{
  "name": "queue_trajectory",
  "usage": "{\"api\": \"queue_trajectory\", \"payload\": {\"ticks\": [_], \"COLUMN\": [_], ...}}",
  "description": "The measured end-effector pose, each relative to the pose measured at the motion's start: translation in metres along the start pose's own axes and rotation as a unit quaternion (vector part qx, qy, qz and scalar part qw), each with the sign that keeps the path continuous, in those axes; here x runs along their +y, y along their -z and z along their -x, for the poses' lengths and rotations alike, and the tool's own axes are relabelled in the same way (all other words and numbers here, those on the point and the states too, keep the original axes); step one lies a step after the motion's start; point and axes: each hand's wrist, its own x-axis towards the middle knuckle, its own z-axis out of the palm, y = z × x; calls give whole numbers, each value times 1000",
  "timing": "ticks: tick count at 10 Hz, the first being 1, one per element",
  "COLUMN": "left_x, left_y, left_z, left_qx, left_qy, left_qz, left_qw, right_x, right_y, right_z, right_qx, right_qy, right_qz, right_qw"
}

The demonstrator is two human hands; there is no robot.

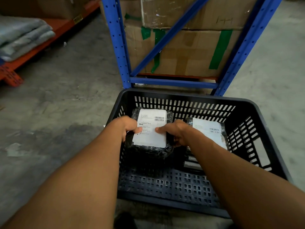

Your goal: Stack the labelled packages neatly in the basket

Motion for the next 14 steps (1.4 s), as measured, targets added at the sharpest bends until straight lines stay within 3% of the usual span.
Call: {"api": "queue_trajectory", "payload": {"ticks": [3, 7, 8, 9, 10, 11, 12, 13, 14], "left_x": [-14, -8, -5, 1, 9, 30, 49, 48, -7], "left_y": [-9, 2, -5, -16, -23, -11, 23, 75, 106], "left_z": [-49, -81, -73, -56, -33, -14, -3, -5, -9], "left_qx": [63, 40, 68, 128, 198, 225, 279, 391, 405], "left_qy": [-36, -17, -24, -47, -77, -112, -158, -198, -130], "left_qz": [-66, -94, -101, -169, -316, -322, -229, -231, -161], "left_qw": [995, 995, 992, 976, 925, 913, 919, 869, 891], "right_x": [23, 9, 14, 14, 15, 3, -37, -106, -142], "right_y": [-15, -3, -4, -4, -7, 9, 57, 122, 183], "right_z": [-31, -40, -44, -44, -37, -27, -5, 59, 167], "right_qx": [46, 54, 60, 72, 92, 74, 100, 190, 227], "right_qy": [-34, -16, -8, 20, 57, 73, 130, 247, 460], "right_qz": [-21, 51, 58, 105, 205, 262, 241, 97, -63], "right_qw": [998, 997, 996, 992, 973, 959, 957, 945, 856]}}
